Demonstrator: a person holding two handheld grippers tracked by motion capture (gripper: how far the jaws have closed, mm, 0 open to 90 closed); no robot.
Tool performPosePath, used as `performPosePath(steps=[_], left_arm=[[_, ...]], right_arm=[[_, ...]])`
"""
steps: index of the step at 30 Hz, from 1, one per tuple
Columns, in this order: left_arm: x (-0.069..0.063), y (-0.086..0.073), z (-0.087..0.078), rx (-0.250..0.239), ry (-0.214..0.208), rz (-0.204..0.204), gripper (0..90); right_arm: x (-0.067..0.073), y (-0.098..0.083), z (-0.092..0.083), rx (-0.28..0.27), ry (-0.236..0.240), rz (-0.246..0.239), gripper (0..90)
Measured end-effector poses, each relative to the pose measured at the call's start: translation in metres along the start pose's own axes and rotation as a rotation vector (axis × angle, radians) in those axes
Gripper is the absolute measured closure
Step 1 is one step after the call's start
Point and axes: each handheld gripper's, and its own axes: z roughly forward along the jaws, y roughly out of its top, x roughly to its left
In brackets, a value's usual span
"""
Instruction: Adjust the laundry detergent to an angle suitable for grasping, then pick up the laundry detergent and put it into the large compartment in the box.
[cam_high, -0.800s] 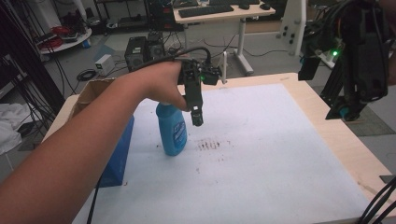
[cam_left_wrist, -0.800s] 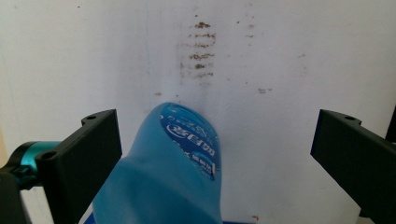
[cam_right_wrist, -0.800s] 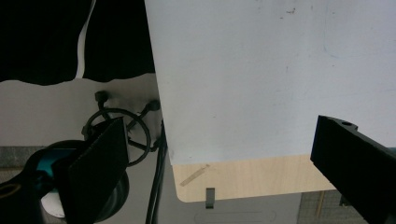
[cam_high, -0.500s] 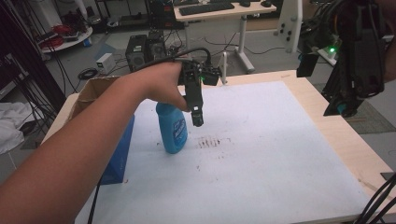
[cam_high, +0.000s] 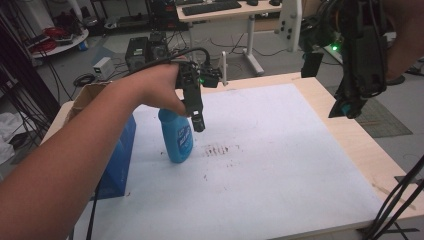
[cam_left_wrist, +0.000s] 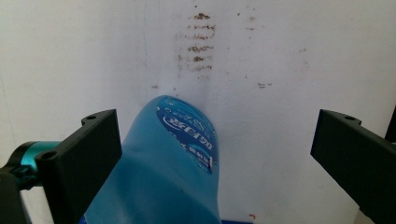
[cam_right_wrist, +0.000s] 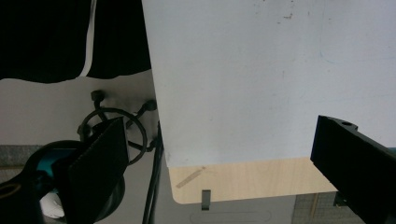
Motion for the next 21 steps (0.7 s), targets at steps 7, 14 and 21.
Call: performPosePath(steps=[7, 14, 21], left_arm=[[0.0004, -0.0016, 0.0008, -0.001, -0.005, -0.006, 1.7], [-0.0004, 0.0002, -0.0002, -0.005, -0.007, -0.001, 1.7], [-0.0045, 0.0034, -0.0032, -0.006, 0.004, 0.001, 1.7]], right_arm=[[-0.0038, 0.0003, 0.0008, -0.008, -0.004, -0.009, 3.5], [-0.0047, 0.0007, 0.001, -0.004, -0.003, -0.014, 3.5], [-0.0029, -0.0035, 0.0021, -0.002, -0.01, -0.012, 3.5]])
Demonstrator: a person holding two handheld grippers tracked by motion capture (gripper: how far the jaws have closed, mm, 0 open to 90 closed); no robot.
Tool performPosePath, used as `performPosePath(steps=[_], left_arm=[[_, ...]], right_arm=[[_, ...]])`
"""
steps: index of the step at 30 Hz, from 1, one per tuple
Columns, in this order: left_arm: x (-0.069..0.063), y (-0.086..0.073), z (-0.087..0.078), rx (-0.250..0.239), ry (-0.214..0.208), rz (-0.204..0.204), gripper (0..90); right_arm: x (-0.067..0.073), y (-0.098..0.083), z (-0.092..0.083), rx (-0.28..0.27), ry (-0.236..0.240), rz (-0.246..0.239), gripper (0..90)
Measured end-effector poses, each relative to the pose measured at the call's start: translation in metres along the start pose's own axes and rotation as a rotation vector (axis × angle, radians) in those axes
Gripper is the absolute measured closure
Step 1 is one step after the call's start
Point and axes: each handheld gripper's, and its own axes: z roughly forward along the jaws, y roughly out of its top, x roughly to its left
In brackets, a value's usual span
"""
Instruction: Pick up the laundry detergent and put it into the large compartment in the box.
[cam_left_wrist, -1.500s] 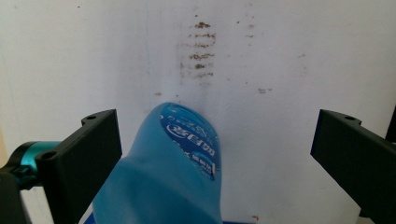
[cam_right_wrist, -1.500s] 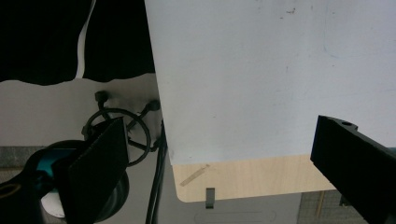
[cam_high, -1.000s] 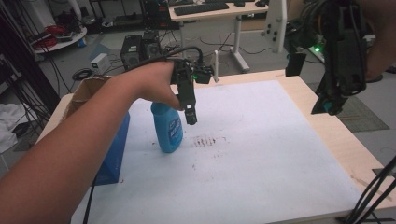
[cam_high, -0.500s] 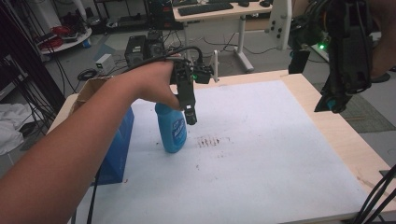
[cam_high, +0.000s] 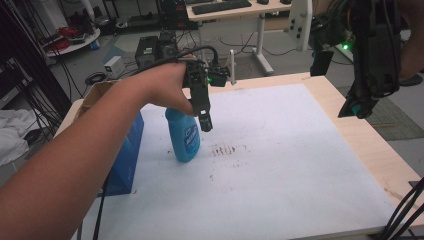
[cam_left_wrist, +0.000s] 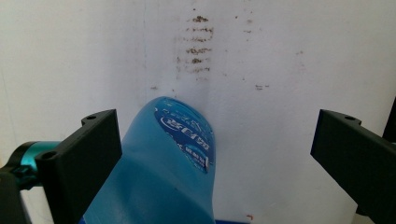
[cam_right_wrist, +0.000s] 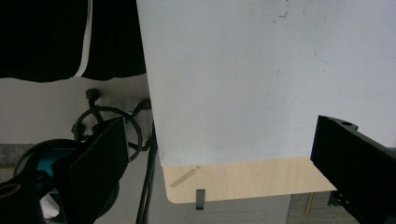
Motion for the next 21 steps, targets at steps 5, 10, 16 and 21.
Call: performPosePath(steps=[5, 10, 16, 21], left_arm=[[-0.005, 0.004, -0.007, 0.003, 0.009, -0.017, 1.7], [-0.007, 0.007, -0.018, 0.003, 0.034, -0.055, 1.8], [-0.009, 0.005, -0.029, -0.019, 0.023, -0.128, 1.7], [-0.009, -0.001, -0.04, -0.02, 0.039, -0.201, 1.8]], right_arm=[[0.0, -0.004, -0.001, -0.008, -0.004, 0.001, 3.5], [-0.001, -0.008, -0.001, -0.003, -0.009, -0.001, 3.5], [-0.002, -0.009, -0.001, -0.002, -0.014, 0.002, 3.5], [-0.004, -0.008, 0.0, 0.0, -0.012, -0.003, 3.5]])
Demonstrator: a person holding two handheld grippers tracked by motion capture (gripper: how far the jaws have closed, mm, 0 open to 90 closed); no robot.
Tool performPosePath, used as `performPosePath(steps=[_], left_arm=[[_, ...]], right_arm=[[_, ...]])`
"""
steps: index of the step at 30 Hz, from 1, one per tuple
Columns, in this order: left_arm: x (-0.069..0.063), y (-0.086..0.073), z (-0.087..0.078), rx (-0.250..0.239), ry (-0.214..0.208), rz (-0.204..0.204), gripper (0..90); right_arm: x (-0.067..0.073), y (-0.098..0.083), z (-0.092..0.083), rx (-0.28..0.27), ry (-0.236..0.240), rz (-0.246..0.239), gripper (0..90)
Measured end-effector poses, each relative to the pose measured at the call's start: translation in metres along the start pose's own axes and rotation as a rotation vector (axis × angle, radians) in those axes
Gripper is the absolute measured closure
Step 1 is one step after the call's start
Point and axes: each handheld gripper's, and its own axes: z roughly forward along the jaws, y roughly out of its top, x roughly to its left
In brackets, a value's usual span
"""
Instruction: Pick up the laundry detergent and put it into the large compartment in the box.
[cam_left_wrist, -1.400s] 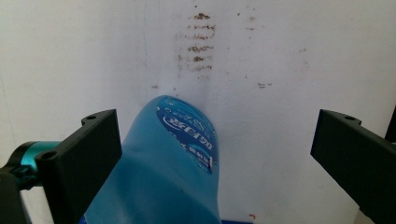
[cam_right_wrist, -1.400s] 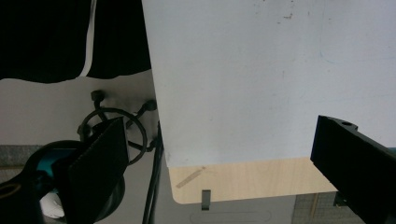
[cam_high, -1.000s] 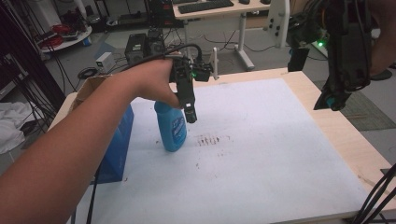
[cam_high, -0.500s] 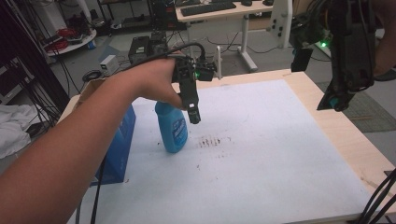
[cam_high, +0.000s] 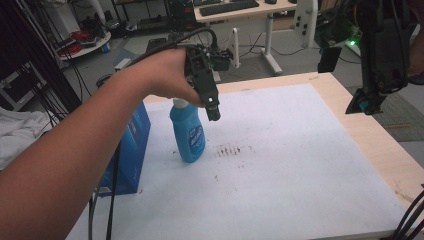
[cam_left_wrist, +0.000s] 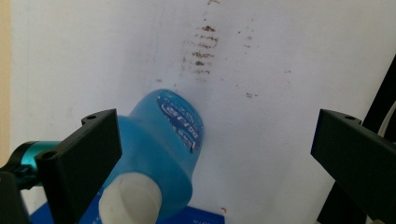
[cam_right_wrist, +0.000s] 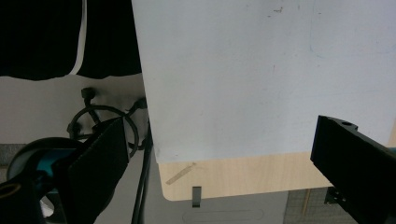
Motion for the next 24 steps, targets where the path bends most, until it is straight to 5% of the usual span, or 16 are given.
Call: performPosePath(steps=[2, 3, 5, 17, 24], left_arm=[[0.0, 0.0, 0.0, 0.0, 0.0, 0.0, 1.8], [0.001, -0.004, -0.006, -0.012, 0.005, -0.046, 1.8], [0.001, -0.005, -0.008, -0.011, 0.009, -0.057, 1.8], [0.015, -0.029, -0.02, -0.025, 0.023, -0.361, 1.7], [0.025, -0.039, -0.013, 0.006, 0.014, -0.482, 1.7]], right_arm=[[0.0, 0.0, 0.0, 0.0, -0.001, 0.002, 3.5], [0.0, 0.001, 0.0, -0.001, 0.0, -0.002, 3.5], [-0.001, 0.001, 0.0, 0.001, 0.0, -0.007, 3.5], [0.0, 0.006, 0.002, 0.003, -0.001, -0.014, 3.5], [-0.001, 0.01, 0.003, 0.006, -0.001, -0.021, 3.5]])
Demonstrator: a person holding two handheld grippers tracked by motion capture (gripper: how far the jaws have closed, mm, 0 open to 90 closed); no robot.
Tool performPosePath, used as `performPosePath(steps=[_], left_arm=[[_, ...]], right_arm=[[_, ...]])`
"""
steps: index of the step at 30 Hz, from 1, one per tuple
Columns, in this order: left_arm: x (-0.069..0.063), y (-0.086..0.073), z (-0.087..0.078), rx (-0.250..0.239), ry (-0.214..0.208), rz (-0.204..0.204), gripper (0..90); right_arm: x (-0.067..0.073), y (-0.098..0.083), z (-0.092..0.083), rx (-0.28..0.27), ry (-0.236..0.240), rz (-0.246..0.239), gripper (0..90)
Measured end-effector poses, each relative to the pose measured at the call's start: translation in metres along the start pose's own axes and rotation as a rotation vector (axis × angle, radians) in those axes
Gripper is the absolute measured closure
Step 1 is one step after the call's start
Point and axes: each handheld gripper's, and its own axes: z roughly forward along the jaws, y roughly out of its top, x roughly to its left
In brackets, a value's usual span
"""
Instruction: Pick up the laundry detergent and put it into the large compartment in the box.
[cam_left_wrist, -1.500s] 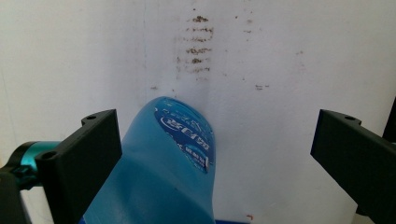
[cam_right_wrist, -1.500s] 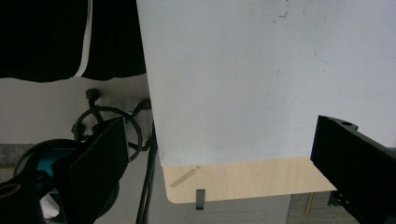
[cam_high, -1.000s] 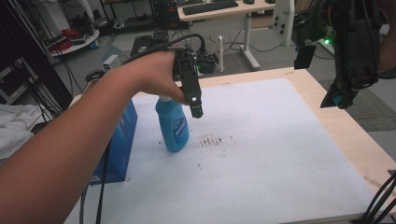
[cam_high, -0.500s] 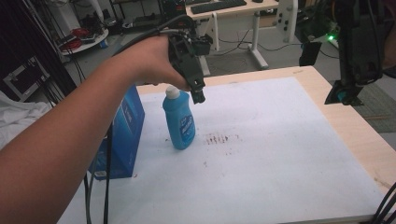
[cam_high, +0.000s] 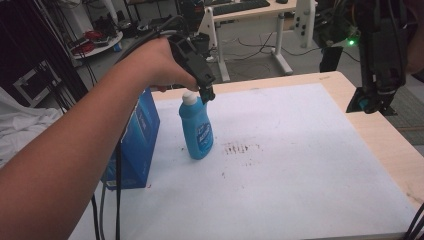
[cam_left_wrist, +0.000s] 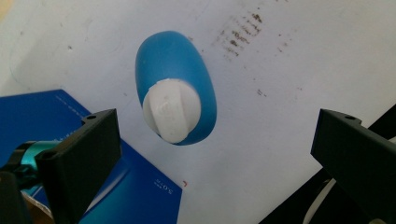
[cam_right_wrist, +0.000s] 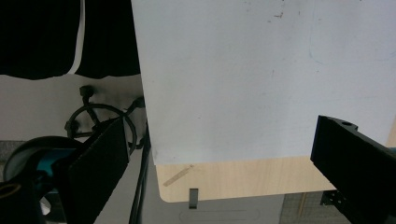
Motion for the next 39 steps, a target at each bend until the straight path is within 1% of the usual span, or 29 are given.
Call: performPosePath(steps=[1, 2, 4, 5, 7, 8, 12, 16, 18, 20, 21, 25, 27, 30, 32, 34, 35, 39], left_arm=[[0.002, 0.0, 0.002, 0.002, -0.002, -0.018, 1.8], [0.002, 0.0, 0.002, 0.002, -0.002, -0.018, 1.7], [0.009, -0.001, 0.005, -0.004, -0.002, -0.072, 1.7], [0.011, -0.001, 0.005, -0.006, -0.001, -0.087, 1.7], [0.016, -0.002, 0.008, -0.004, -0.005, -0.112, 1.7], [0.017, -0.002, 0.01, -0.003, -0.006, -0.117, 1.7], [0.021, -0.001, 0.016, 0.017, -0.023, -0.122, 1.7], [0.024, 0.0, 0.02, 0.021, -0.026, -0.128, 1.8], [0.024, 0.002, 0.025, 0.026, -0.035, -0.131, 1.7], [0.023, 0.004, 0.028, 0.028, -0.035, -0.136, 1.7], [0.024, 0.004, 0.03, 0.035, -0.036, -0.132, 1.7], [0.024, 0.008, 0.037, 0.038, -0.04, -0.153, 1.8], [0.024, 0.008, 0.042, 0.046, -0.041, -0.153, 1.7], [0.026, 0.009, 0.048, 0.055, -0.034, -0.158, 1.8], [0.027, 0.009, 0.053, 0.053, -0.036, -0.165, 1.7], [0.027, 0.01, 0.055, 0.056, -0.03, -0.164, 1.7], [0.028, 0.011, 0.06, 0.051, -0.023, -0.172, 1.7], [0.027, 0.012, 0.068, 0.035, -0.028, -0.182, 1.7]], right_arm=[[0.0, 0.001, 0.0, -0.003, 0.0, -0.003, 3.5], [0.0, 0.001, 0.0, -0.003, 0.0, -0.003, 3.5], [-0.001, 0.002, 0.001, 0.002, 0.002, -0.005, 3.5], [-0.002, 0.002, 0.001, 0.002, 0.001, -0.004, 3.5], [-0.003, 0.003, 0.002, 0.001, 0.002, -0.007, 3.5], [-0.003, 0.003, 0.002, 0.005, 0.002, -0.005, 3.5], [-0.003, 0.003, 0.002, 0.004, 0.002, -0.002, 3.5], [-0.004, 0.003, 0.002, 0.003, 0.003, -0.004, 3.5], [-0.005, 0.004, 0.003, 0.007, 0.005, -0.003, 3.5], [-0.005, 0.004, 0.003, 0.005, 0.005, -0.006, 3.5], [-0.005, 0.005, 0.003, 0.007, 0.006, -0.005, 3.5], [-0.006, 0.004, 0.004, 0.009, 0.006, -0.005, 3.5], [-0.006, 0.004, 0.004, 0.008, 0.005, -0.005, 3.5], [-0.006, 0.004, 0.005, 0.006, 0.006, -0.006, 3.5], [-0.006, 0.003, 0.005, 0.006, 0.006, -0.005, 3.5], [-0.006, 0.003, 0.006, 0.004, 0.008, -0.003, 3.5], [-0.007, 0.003, 0.008, 0.005, 0.01, -0.005, 3.5], [-0.008, 0.004, 0.01, 0.009, 0.012, -0.006, 3.5]])
